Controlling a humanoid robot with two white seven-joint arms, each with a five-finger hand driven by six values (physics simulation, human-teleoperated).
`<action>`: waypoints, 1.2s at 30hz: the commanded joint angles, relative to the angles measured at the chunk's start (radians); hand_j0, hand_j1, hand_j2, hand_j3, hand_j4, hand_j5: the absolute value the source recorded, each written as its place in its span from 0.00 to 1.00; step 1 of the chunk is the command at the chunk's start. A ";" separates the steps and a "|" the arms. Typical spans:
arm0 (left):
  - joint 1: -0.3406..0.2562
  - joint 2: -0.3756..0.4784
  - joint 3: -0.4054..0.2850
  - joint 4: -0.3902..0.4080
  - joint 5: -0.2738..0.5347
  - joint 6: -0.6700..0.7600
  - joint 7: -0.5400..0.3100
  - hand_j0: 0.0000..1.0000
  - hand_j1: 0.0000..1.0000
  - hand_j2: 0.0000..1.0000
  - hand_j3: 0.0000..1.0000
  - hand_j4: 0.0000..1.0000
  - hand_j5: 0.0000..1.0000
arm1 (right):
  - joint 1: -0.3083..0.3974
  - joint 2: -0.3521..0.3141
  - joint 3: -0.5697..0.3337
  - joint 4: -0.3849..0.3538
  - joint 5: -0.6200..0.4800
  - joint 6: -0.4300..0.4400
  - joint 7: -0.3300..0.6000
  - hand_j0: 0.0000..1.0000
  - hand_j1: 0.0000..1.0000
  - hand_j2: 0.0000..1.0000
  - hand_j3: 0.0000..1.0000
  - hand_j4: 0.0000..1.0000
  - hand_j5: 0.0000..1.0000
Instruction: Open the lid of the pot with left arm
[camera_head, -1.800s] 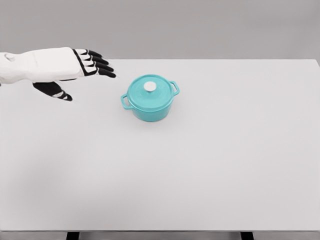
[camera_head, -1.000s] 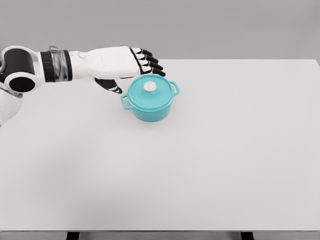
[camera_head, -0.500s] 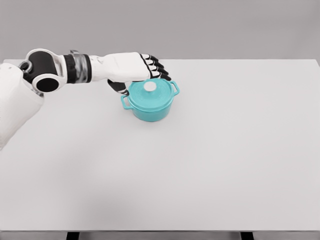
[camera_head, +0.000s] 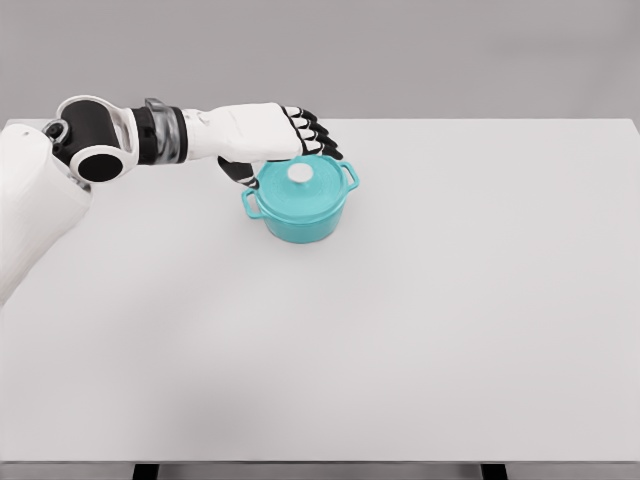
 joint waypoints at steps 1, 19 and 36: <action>0.000 0.000 0.001 0.000 0.003 0.003 0.001 1.00 1.00 1.00 1.00 1.00 1.00 | 0.000 0.000 0.000 0.000 -0.001 0.000 0.000 1.00 1.00 1.00 1.00 1.00 1.00; -0.011 -0.080 -0.002 0.089 -0.112 0.003 0.001 1.00 1.00 1.00 1.00 1.00 1.00 | 0.000 0.000 0.001 0.000 -0.001 0.000 0.000 1.00 1.00 1.00 1.00 1.00 1.00; -0.021 -0.135 0.003 0.146 -0.166 0.003 0.001 1.00 1.00 1.00 1.00 1.00 1.00 | 0.000 0.000 0.001 0.000 -0.001 0.000 0.000 1.00 1.00 1.00 1.00 1.00 1.00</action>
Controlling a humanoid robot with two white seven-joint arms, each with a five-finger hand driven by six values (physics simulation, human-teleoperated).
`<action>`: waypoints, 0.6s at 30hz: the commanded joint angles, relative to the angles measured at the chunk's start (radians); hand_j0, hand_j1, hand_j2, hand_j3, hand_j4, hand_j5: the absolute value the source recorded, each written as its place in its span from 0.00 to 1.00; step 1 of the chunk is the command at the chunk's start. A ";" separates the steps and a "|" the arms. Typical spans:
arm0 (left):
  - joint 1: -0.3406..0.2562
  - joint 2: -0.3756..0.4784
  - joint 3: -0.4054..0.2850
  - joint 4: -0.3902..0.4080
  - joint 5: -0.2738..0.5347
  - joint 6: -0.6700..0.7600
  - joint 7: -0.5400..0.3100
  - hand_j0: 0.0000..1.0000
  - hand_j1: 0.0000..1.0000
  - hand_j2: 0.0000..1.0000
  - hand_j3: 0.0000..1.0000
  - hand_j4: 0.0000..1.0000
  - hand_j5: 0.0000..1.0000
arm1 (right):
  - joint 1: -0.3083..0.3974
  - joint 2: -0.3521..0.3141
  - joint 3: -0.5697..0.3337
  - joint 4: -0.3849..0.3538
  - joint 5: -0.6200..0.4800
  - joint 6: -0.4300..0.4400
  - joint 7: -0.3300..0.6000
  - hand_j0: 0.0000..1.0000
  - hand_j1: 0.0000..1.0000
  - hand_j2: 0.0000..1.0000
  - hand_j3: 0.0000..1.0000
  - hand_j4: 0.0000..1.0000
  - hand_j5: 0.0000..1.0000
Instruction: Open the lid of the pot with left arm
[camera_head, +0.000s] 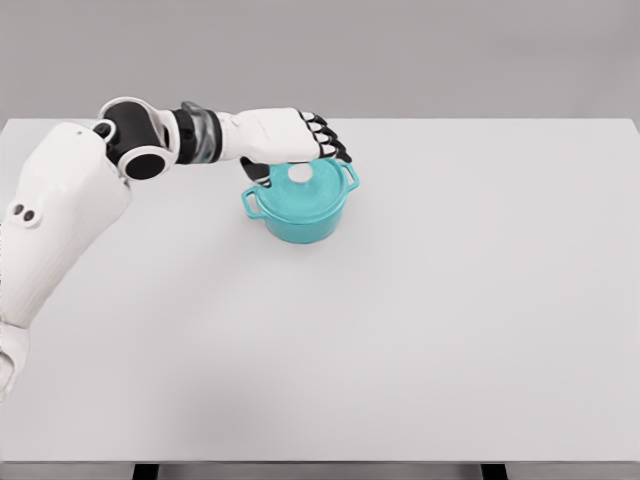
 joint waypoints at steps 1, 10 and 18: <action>0.000 -0.010 0.002 0.009 -0.001 0.003 0.001 1.00 1.00 1.00 1.00 1.00 1.00 | 0.000 0.000 0.000 0.000 -0.001 0.000 0.000 1.00 1.00 1.00 1.00 1.00 1.00; 0.000 -0.020 0.000 0.012 -0.001 0.003 0.001 0.98 0.98 0.98 0.98 0.98 0.98 | 0.000 0.000 0.000 0.000 -0.001 0.000 0.000 1.00 1.00 1.00 1.00 1.00 1.00; 0.000 -0.023 0.002 0.015 -0.016 0.003 0.001 0.92 0.92 0.92 0.92 0.92 0.92 | 0.000 0.000 0.000 0.000 -0.001 0.000 0.000 1.00 1.00 1.00 1.00 1.00 1.00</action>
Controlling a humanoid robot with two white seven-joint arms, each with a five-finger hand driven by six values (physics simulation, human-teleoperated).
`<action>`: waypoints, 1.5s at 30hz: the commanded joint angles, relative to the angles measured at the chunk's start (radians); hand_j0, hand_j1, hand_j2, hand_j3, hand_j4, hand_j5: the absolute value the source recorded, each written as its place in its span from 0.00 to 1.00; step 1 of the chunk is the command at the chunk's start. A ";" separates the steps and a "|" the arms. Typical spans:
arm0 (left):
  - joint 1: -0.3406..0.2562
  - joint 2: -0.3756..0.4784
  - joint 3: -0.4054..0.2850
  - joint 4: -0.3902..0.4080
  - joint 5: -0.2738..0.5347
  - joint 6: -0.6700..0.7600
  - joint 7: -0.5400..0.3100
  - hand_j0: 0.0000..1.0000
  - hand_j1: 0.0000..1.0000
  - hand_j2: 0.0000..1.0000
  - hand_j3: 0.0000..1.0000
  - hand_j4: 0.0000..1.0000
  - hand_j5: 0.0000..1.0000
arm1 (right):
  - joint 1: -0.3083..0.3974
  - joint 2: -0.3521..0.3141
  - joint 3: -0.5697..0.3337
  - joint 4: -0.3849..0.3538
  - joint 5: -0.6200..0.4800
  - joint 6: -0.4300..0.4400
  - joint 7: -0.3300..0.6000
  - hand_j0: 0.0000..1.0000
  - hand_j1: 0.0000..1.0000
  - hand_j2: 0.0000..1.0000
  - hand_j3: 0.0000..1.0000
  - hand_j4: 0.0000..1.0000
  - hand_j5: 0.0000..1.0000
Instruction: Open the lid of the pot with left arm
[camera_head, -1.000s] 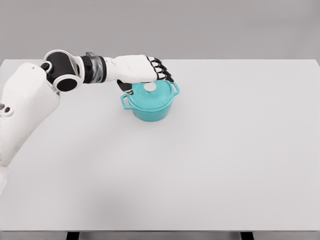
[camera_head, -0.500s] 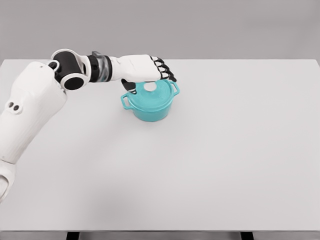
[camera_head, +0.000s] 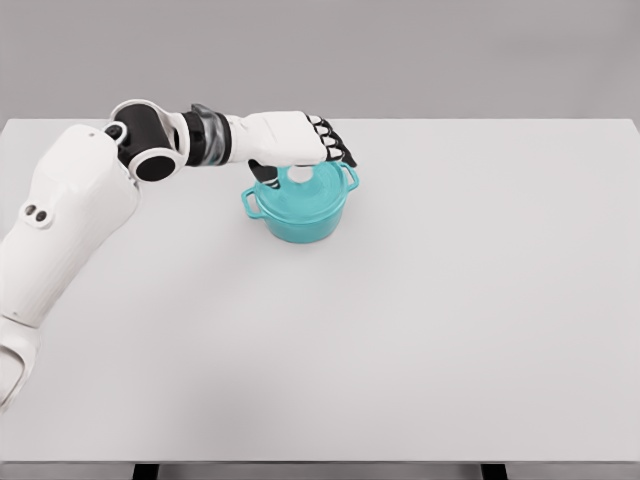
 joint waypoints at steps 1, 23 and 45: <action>0.000 0.000 0.002 0.001 0.003 0.003 0.001 0.92 0.92 0.92 0.92 0.92 0.92 | 0.000 0.000 -0.001 0.000 -0.001 0.000 0.000 1.00 1.00 1.00 1.00 1.00 1.00; 0.002 0.000 0.007 0.032 0.003 0.003 0.001 0.82 0.82 0.82 0.82 0.82 0.82 | 0.000 0.000 -0.001 0.000 -0.001 0.000 0.000 1.00 1.00 1.00 1.00 1.00 1.00; 0.005 -0.009 0.002 0.047 0.001 0.003 0.001 0.77 0.77 0.77 0.77 0.77 0.77 | 0.000 0.000 -0.001 0.000 -0.001 0.000 0.000 1.00 1.00 1.00 1.00 1.00 1.00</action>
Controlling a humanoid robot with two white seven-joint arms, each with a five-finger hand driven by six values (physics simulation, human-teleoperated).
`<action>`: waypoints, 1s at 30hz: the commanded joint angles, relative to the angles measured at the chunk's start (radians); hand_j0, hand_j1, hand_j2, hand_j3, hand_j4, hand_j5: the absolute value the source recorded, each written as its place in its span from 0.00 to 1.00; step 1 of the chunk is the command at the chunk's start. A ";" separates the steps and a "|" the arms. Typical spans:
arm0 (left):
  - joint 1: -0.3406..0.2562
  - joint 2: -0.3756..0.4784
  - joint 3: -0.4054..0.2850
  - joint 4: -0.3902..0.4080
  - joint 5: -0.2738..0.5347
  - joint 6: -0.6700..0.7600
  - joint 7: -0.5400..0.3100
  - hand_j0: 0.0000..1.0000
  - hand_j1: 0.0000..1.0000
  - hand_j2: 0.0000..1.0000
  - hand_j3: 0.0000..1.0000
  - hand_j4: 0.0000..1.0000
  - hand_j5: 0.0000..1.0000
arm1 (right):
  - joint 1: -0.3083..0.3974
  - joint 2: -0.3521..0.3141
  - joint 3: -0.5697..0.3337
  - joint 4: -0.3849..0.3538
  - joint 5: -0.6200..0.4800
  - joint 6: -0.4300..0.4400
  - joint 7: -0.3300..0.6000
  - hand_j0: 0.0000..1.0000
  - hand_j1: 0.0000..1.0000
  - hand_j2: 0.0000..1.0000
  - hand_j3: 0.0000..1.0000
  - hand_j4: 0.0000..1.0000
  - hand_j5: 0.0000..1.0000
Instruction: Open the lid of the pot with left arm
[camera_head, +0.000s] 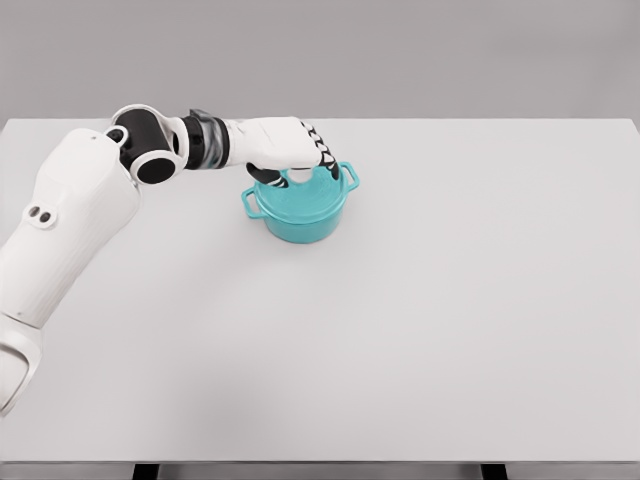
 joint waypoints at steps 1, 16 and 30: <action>0.000 0.000 0.000 0.000 0.005 0.003 0.000 0.76 0.76 0.76 0.76 0.76 0.76 | 0.000 0.000 -0.001 0.000 -0.001 0.000 0.000 1.00 1.00 1.00 1.00 1.00 1.00; 0.000 -0.005 0.000 0.001 0.004 0.003 0.000 0.69 0.69 0.69 0.69 0.69 0.69 | 0.000 0.000 -0.001 0.000 -0.001 0.000 0.000 1.00 1.00 1.00 1.00 1.00 1.00; 0.000 -0.007 0.003 0.011 0.007 0.003 0.000 0.64 0.64 0.64 0.64 0.64 0.64 | 0.000 0.000 0.001 0.000 -0.001 0.000 0.000 1.00 1.00 1.00 1.00 1.00 1.00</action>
